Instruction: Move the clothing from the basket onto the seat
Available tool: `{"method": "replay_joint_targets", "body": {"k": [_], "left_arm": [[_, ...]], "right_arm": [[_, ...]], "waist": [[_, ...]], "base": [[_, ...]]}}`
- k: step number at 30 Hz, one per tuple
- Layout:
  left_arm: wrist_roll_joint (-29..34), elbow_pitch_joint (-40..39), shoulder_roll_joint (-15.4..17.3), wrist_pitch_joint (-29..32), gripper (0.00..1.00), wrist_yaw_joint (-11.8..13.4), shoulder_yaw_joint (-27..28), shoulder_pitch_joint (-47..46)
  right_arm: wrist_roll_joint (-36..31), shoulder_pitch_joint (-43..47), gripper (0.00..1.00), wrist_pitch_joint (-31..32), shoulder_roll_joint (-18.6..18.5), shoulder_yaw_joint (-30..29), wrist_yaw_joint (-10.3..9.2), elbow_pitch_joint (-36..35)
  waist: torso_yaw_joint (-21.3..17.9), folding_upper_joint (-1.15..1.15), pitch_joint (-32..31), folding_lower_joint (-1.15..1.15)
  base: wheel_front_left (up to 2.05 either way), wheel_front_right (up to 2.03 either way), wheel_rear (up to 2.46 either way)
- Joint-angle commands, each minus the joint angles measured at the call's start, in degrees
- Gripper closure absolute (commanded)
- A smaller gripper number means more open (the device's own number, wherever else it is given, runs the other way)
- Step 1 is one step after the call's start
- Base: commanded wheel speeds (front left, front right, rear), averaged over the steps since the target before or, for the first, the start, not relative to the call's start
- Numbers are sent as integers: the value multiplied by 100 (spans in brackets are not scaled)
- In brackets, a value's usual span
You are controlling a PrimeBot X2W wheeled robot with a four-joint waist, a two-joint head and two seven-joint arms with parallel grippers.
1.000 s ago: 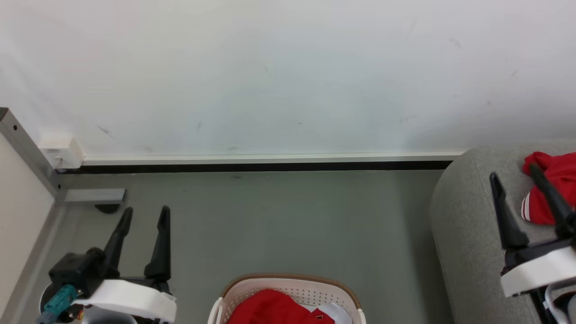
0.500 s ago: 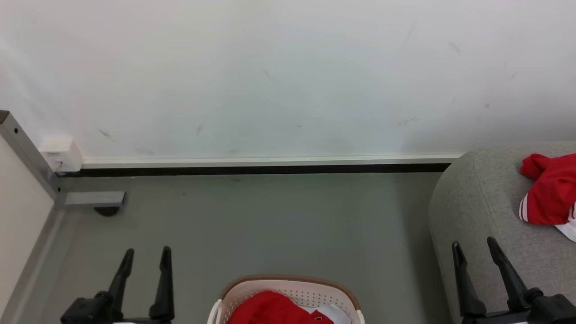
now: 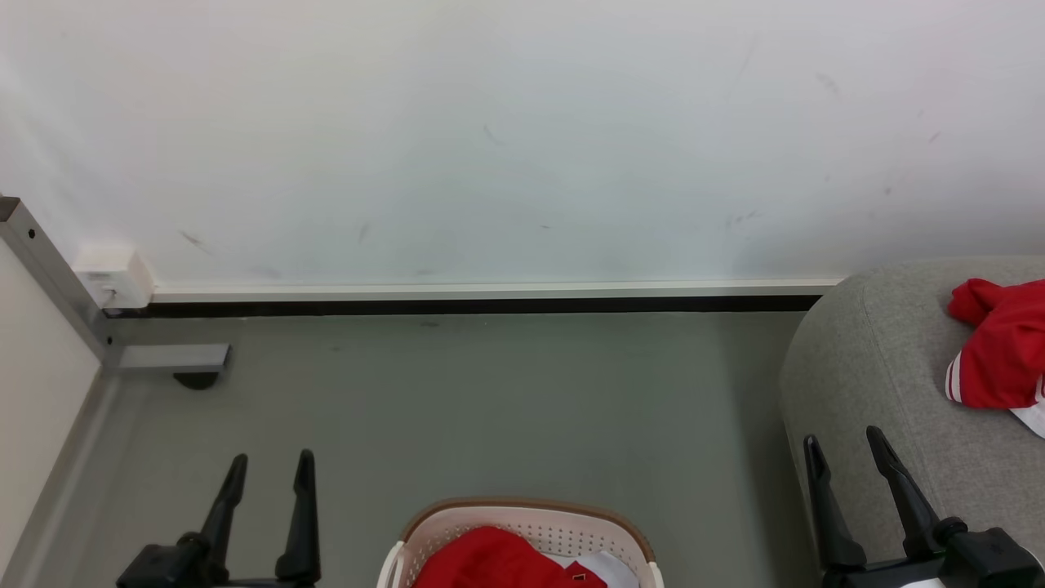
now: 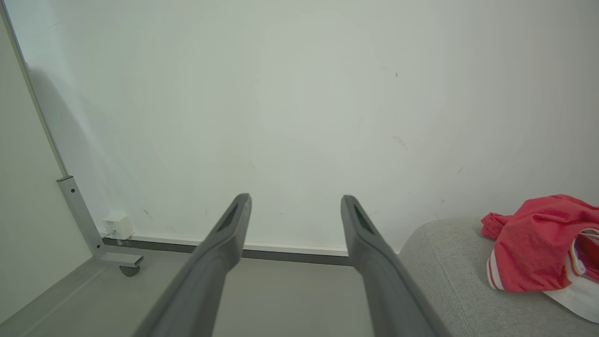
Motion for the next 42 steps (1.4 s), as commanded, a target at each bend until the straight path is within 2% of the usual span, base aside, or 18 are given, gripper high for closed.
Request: {"method": "replay_joint_targets", "body": {"k": [1, 11, 23, 33, 42], "left_arm": [[82, 11, -32, -3, 0, -42, 48, -16], [285, 81, -204, -3, 0, -263, 193, -74], [473, 460, -241, -3, 0, -554, 108, -517], [618, 1397, -113, 106, 0, -843, -321, -1239], [830, 2755, 122, 207, 0, -1032, -823, -1989]], "right_arm": [[-45, -72, 0, -37, 9, -1, -13, 18], [9, -148, 0, -38, 24, 44, -13, 58], [-41, -510, 0, -45, 32, -18, -13, 10], [-114, -849, 0, -49, 39, -83, -13, -102], [-161, -1220, 0, -49, 42, -90, -13, -350]], "waist": [[-6, 0, -5, 0], [-119, 0, 66, 0], [-484, 0, 700, 0], [-840, 0, 1444, 0], [-1175, 0, 2180, 0]], "base": [[0, 0, 0], [0, 0, 0], [0, 0, 0], [0, 0, 0], [0, 0, 0]]}}
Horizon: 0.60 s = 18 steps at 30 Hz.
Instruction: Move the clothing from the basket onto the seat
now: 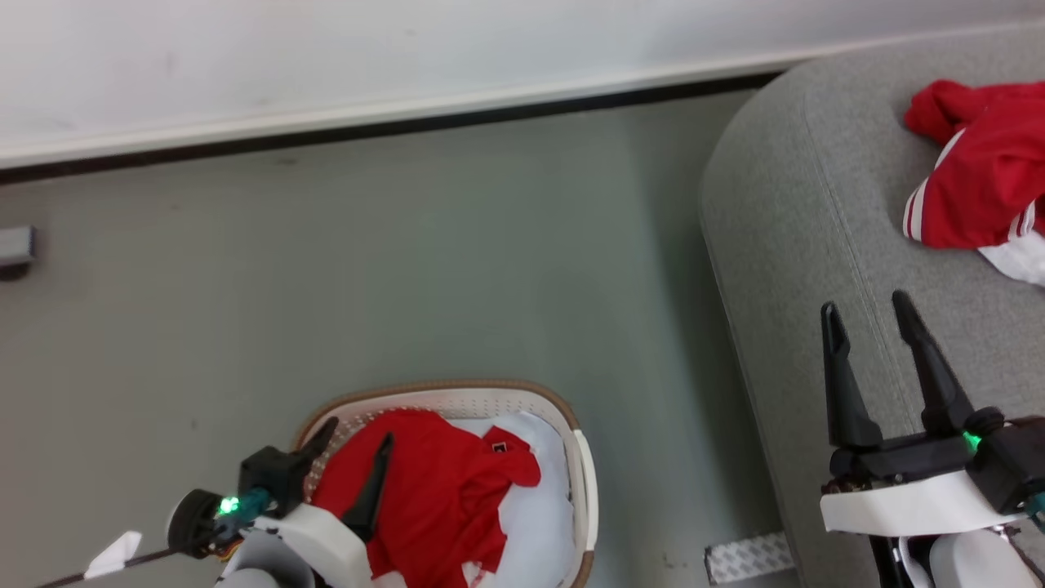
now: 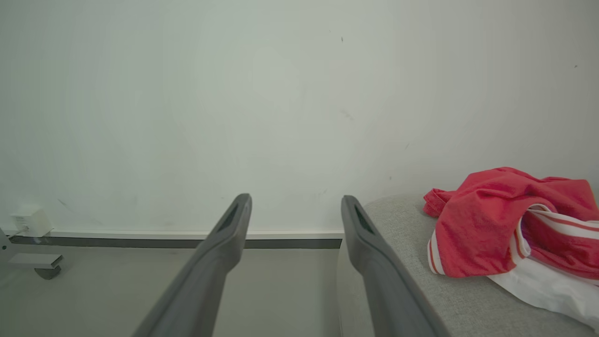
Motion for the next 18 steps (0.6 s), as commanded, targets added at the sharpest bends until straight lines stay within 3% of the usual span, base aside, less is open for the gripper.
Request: {"method": "replay_joint_targets", "body": {"k": [1, 6, 10, 18], "left_arm": [[109, 273, 85, 17, 0, -36, -141, -212], [166, 940, 139, 75, 0, -84, -482, -590], [171, 1637, 191, 111, 0, -103, -1058, -1108], [-286, 2381, 272, 301, 0, -95, -1975, -1761]], "right_arm": [[-46, -134, 0, -16, 5, -32, -13, -93], [-37, -288, 0, -10, 5, -44, -13, -200], [37, -471, 0, -10, 5, -38, -13, -361], [188, -738, 0, -9, 5, -251, -13, -705]], "waist": [[-214, 0, 349, -1], [-335, 0, 715, -1], [-469, 0, 1172, -1], [-617, 0, 1759, -1]], "base": [[0, 0, 0], [0, 0, 0], [0, 0, 0], [0, 0, 0]]}}
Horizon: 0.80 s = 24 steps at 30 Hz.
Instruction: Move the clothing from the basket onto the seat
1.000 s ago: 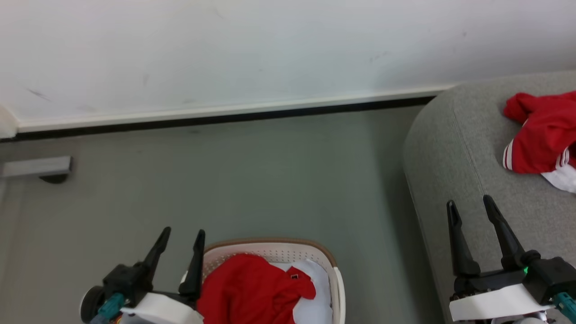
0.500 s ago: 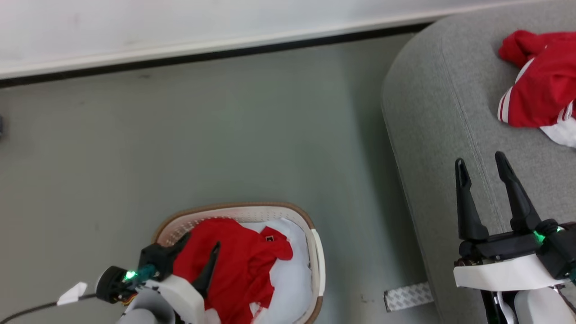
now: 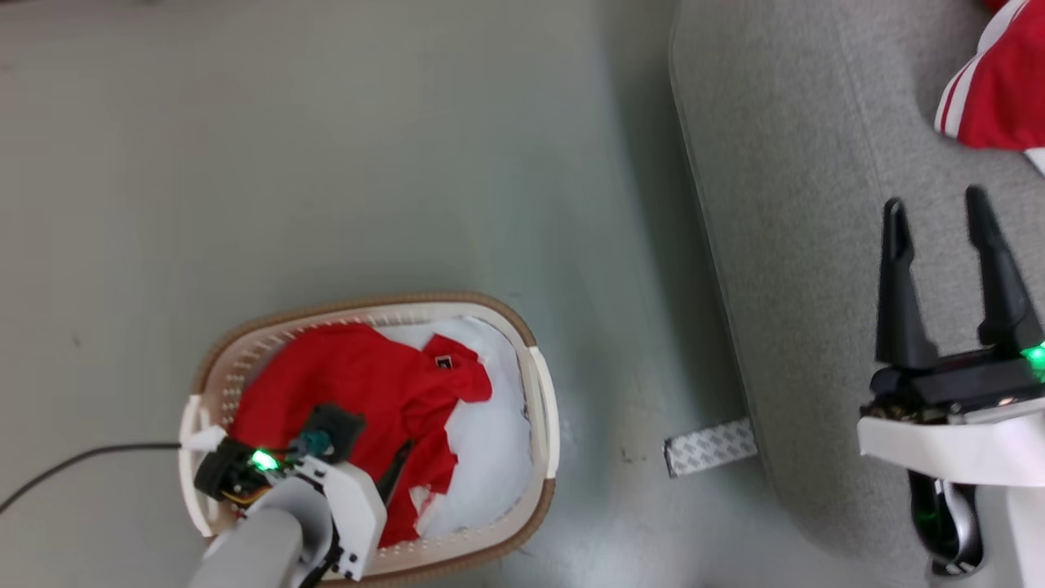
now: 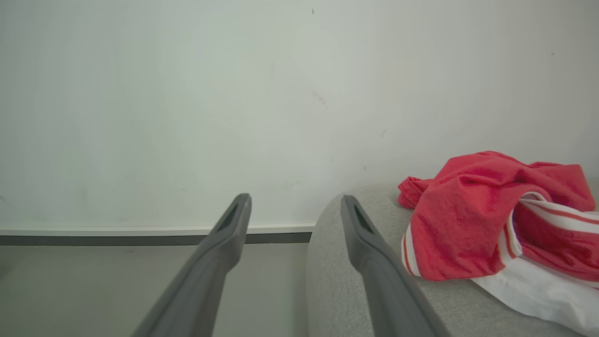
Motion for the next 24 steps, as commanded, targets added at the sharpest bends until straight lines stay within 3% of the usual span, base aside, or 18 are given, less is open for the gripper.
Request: {"method": "replay_joint_targets", "body": {"k": [1, 12, 24], "left_arm": [[-142, 97, 84, 26, 0, 12, -73, -113], [-653, 992, 252, 458, 0, 11, -992, -1025], [-629, 1588, 373, 1142, 0, 10, -2265, -1506]], "right_arm": [[37, -114, 0, 0, 3, -29, -13, -84], [490, -585, 0, 0, 4, -176, -13, -1078], [910, -611, 0, 0, 5, -206, -13, -1748]], "waist": [[-118, 0, 270, -1], [-338, 0, 1127, -1], [-526, 0, 1653, -1]], "base": [[0, 0, 0], [0, 0, 0], [0, 0, 0]]}}
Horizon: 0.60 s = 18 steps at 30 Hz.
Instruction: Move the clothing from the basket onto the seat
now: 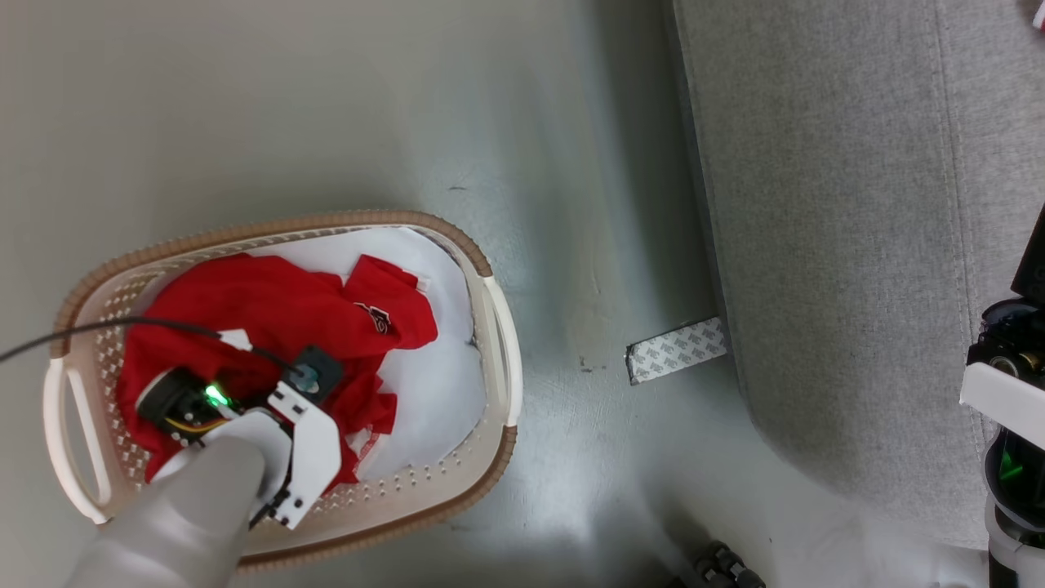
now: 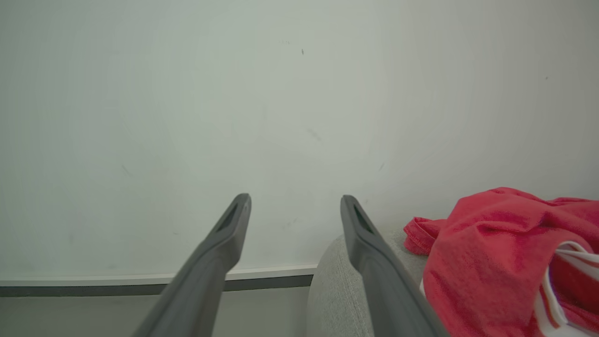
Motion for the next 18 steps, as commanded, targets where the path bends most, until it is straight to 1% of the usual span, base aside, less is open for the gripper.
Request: {"method": "replay_joint_targets", "body": {"k": [1, 2, 3, 4, 5, 6, 13, 18], "left_arm": [[-63, 95, 59, 73, 0, 12, -59, 5], [-133, 118, 54, 78, 0, 12, -90, 8], [-193, 148, 60, 98, 18, 12, -109, -4], [-215, 168, 70, 93, 52, 11, -138, -19], [-233, 178, 80, 70, 92, 11, -170, -24], [-261, 187, 85, 48, 100, 11, -203, -25], [-493, 200, 91, -309, 100, 12, -354, -50], [-678, 240, 4, -442, 100, 12, -428, 54]], "right_arm": [[57, 29, 0, 0, 6, 8, -13, -7], [46, 34, 0, 0, 6, 15, -13, -3], [38, 41, 0, 0, 5, 21, -13, -6], [23, 45, 0, 0, 6, 29, -13, -6], [8, 49, 0, 0, 6, 37, -13, 4], [-2, 49, 0, 0, 6, 43, -13, 17], [-41, 4, 0, 0, 6, 67, -13, 119], [-76, -8, 0, 0, 5, 109, -13, 252]], "waist": [[-33, 0, 68, 0], [-36, 0, 85, 0], [-33, 0, 100, 0], [-27, 0, 112, 0], [-21, 0, 119, 0], [-19, 0, 119, 0], [-18, 0, -32, 0], [14, 0, -347, 0]], "base": [[1, 1, 1], [5, 5, 5], [5, 5, 5], [4, 4, 4], [1, 1, 1], [0, 0, 0], [0, 0, 0], [0, 0, 0]]}}
